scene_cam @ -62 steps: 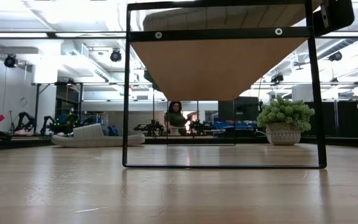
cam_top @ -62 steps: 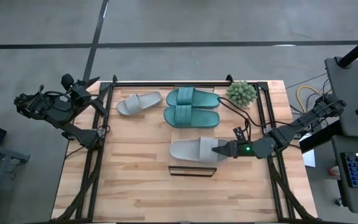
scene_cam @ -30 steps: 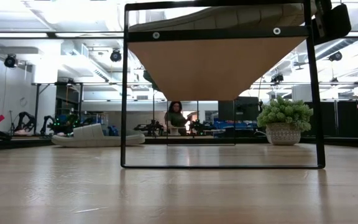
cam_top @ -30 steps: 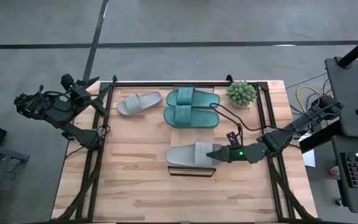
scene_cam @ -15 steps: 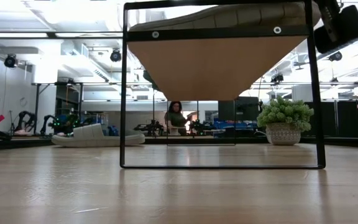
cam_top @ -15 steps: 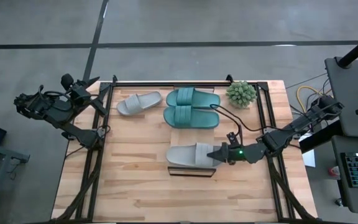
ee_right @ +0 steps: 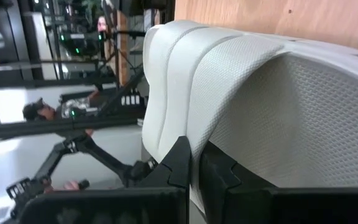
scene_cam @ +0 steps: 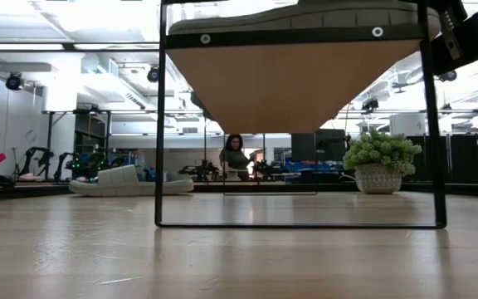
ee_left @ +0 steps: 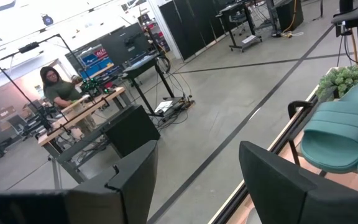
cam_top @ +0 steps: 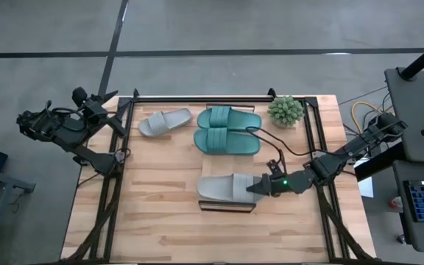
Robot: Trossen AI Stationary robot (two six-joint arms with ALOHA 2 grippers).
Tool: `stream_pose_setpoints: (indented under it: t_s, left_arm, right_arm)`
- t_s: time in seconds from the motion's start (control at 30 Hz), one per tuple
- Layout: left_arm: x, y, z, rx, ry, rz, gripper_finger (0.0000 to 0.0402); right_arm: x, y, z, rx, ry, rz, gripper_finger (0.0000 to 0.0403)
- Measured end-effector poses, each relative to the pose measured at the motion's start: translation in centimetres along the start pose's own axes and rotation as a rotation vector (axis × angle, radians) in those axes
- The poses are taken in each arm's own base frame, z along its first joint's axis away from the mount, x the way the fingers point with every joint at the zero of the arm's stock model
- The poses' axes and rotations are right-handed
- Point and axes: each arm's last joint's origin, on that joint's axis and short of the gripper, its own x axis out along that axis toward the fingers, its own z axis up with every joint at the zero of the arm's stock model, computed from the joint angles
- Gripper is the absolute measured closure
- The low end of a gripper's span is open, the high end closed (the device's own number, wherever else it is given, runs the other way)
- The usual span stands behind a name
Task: Pick and place slides into the shelf
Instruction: Put the bottom gray slide on the shelf
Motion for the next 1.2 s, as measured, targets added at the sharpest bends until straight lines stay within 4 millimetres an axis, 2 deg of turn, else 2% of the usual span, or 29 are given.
stream_pose_setpoints:
  t_s: [0.7, 1.2]
  left_arm:
    - [0.01, -0.03, 0.00, 0.001, 0.000, 0.000, 0.0191]
    - [0.01, -0.03, 0.00, 0.001, 0.000, 0.001, 0.0191]
  right_arm:
    - [-0.29, 0.66, -0.15, -0.064, 0.059, 0.060, 0.0394]
    - [-0.20, -0.06, -0.09, -0.027, 0.062, 0.043, 0.0394]
